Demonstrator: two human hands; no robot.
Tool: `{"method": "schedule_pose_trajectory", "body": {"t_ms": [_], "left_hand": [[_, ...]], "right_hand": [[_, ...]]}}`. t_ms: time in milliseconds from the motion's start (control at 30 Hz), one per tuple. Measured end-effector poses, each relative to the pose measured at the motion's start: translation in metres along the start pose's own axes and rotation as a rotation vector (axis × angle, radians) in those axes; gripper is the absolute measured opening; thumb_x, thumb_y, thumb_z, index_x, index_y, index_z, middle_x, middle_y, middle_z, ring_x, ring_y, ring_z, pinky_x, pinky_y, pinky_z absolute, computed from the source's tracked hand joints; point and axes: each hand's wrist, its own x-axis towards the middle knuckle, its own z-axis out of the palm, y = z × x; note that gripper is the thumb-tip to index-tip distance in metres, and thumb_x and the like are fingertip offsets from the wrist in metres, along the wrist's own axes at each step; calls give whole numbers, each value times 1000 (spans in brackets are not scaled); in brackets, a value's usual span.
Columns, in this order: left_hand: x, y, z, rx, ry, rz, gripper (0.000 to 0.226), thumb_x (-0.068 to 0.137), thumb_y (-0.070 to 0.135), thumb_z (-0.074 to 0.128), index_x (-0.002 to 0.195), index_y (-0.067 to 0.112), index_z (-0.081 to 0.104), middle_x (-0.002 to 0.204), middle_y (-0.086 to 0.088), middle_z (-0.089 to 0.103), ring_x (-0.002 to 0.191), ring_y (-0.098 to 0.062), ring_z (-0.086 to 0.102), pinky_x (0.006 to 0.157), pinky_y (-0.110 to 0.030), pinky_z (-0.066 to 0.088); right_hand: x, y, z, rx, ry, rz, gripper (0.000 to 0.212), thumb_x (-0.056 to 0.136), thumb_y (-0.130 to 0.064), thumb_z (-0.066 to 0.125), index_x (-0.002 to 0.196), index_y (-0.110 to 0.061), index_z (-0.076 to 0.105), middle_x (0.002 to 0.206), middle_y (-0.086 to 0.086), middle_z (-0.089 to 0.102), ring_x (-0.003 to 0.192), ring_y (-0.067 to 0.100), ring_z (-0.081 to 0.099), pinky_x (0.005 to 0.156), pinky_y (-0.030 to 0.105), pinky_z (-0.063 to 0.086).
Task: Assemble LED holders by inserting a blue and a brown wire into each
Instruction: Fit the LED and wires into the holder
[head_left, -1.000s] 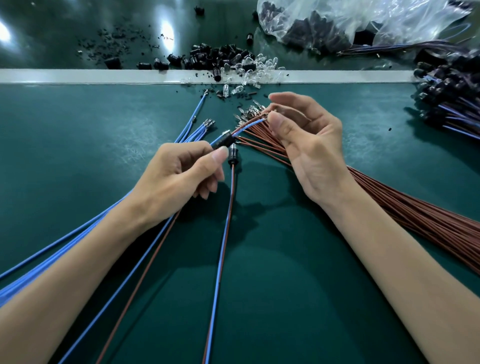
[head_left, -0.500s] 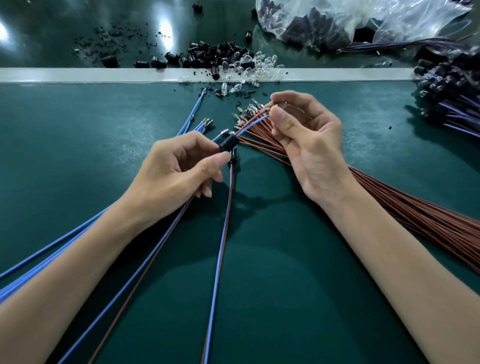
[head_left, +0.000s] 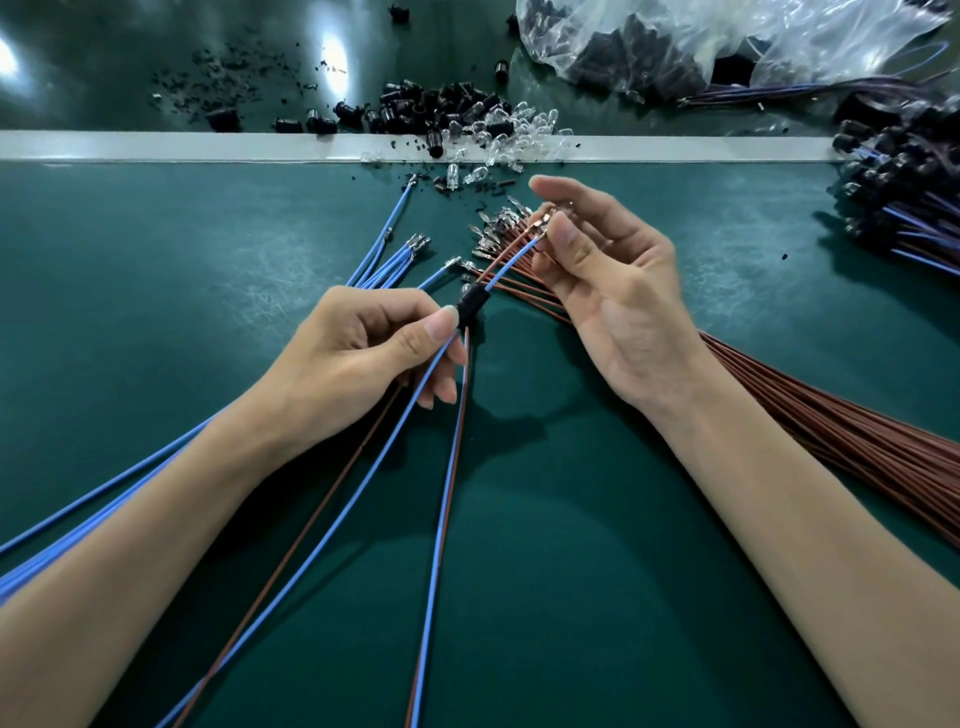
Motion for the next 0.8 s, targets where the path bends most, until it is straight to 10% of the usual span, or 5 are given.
{"method": "schedule_pose_trajectory", "body": {"t_ms": [800], "left_hand": [[-3, -2, 0, 149, -71, 1, 20, 81, 30, 66, 76, 12, 72, 67, -3, 72, 61, -9, 65, 64, -16, 51]], "right_hand": [[1, 4, 5, 454, -59, 171, 24, 79, -6, 57, 88, -17, 77, 84, 4, 71, 75, 12, 69, 73, 25, 55]]}}
